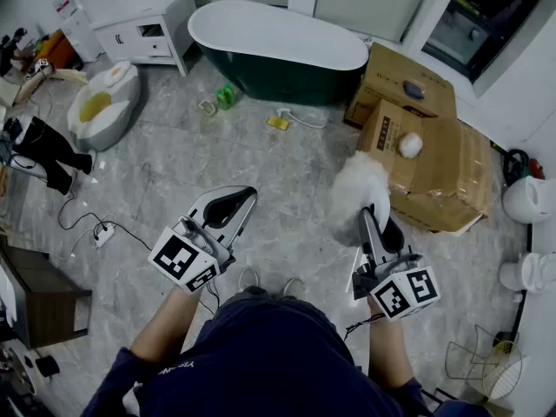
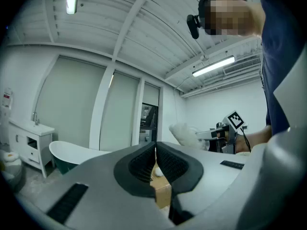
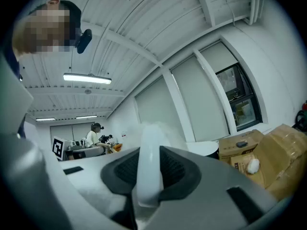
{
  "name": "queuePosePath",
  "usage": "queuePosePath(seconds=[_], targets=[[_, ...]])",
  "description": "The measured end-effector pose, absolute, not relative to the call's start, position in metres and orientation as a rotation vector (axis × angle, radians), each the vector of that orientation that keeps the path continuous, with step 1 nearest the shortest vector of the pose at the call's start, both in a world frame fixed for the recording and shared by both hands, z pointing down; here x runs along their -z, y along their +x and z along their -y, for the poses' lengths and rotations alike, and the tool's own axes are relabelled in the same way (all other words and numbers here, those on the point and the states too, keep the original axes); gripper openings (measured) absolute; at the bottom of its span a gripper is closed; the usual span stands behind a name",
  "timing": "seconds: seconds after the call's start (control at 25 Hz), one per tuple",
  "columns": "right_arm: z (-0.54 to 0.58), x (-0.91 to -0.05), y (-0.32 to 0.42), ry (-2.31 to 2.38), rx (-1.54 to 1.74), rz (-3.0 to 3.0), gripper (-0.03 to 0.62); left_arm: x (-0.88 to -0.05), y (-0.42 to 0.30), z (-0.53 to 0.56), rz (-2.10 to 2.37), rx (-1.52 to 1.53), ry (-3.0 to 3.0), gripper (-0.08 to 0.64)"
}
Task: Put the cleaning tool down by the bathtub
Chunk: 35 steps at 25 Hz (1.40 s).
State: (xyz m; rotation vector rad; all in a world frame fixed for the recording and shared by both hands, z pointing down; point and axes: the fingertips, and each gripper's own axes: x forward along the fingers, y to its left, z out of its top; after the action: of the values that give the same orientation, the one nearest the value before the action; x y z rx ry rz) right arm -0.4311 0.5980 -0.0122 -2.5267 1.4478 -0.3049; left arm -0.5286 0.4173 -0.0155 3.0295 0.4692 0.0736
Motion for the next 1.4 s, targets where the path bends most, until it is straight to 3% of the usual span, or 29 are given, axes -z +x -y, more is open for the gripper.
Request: queuePosePath(seconds=[0.72, 1.4], targets=[[-0.6, 0.004, -0.424, -2.464, 0.299, -1.477, 0.092, 0.008, -0.523, -0.427, -0.449, -0.098, 3.037, 0.034], [-0.669, -0.02, -0.399, -2.432, 0.357, -1.515, 0.092, -0.008, -0.5, -0.5, -0.431, -0.151, 3.049, 0.034]])
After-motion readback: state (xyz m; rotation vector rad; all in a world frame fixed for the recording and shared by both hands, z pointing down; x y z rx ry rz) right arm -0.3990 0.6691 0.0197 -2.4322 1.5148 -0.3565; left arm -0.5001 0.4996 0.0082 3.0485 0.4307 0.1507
